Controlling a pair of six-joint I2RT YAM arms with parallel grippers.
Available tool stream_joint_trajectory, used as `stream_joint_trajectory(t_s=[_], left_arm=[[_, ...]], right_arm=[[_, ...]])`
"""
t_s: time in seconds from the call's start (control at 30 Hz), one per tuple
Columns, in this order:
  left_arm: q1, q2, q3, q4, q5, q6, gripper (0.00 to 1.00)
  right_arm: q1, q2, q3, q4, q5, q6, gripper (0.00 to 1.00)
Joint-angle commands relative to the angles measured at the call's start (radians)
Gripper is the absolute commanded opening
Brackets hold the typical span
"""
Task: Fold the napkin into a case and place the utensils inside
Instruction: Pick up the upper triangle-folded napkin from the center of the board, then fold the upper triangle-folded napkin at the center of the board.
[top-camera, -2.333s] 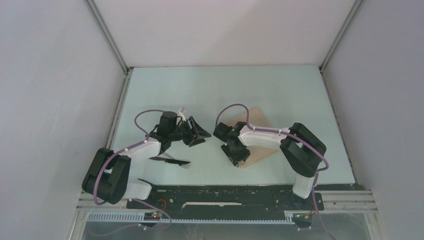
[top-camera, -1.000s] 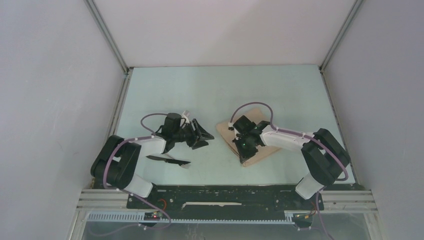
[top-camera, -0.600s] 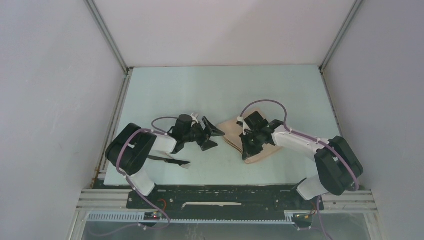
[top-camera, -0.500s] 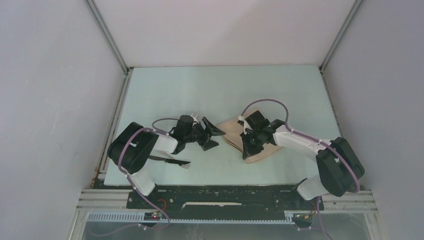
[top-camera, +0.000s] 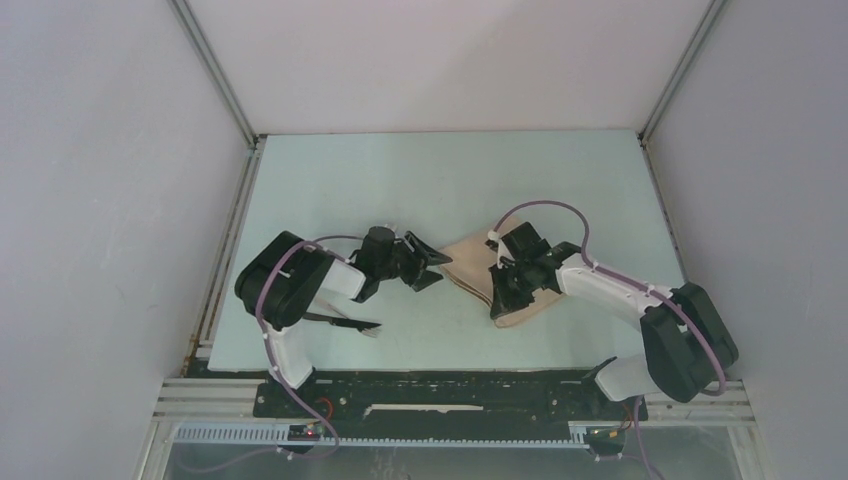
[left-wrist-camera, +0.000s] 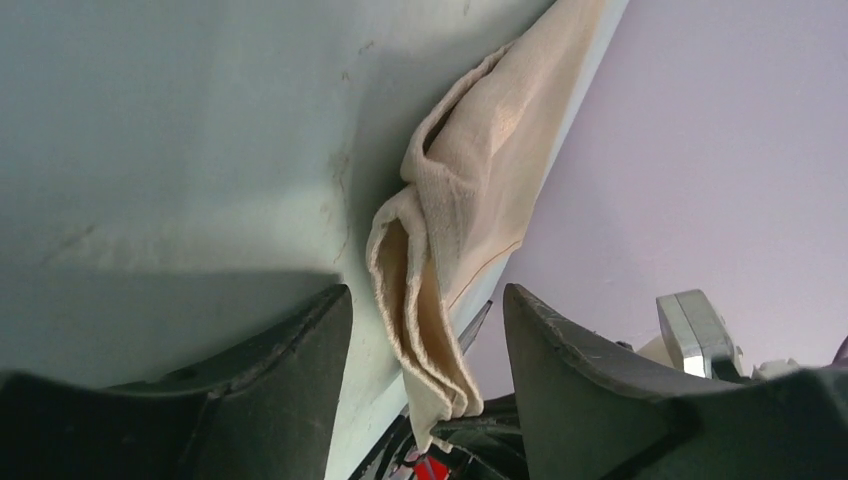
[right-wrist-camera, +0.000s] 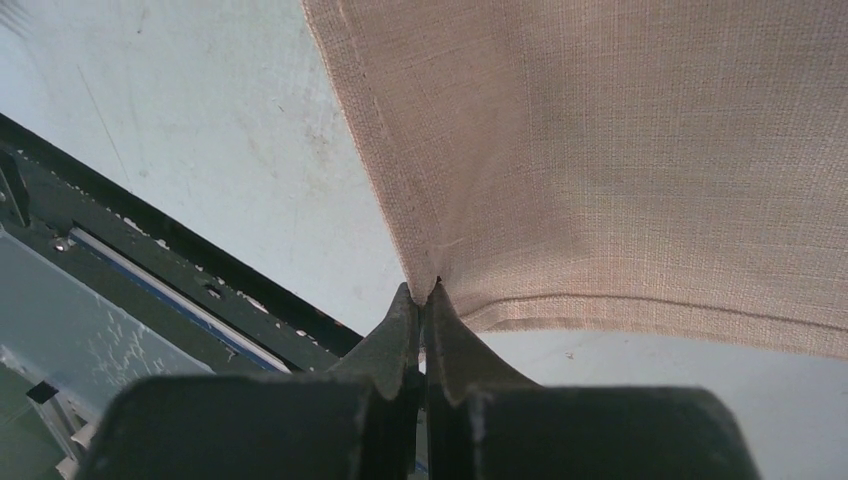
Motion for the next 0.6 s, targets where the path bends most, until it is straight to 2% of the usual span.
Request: stream_joint_trajectory(t_s=[0.0, 0.23, 0.57], left_arm=[[-0.007, 0.033, 0.041, 0.027, -0.038, 0.005, 0.61], [-0.009, 0.031, 0.063, 0.005, -0.061, 0.027, 0.39], [-0.032, -0.035, 0.142, -0.174, -0.123, 0.126, 0.19]], right_arm=[[-0.011, -0.044, 0.001, 0.009, -0.01, 0.017, 0.0], [-0.031, -0.061, -0.007, 0.004, -0.007, 0.028, 0.0], [-0.047, -0.059, -0.012, -0.027, 0.048, 0.06, 0.0]])
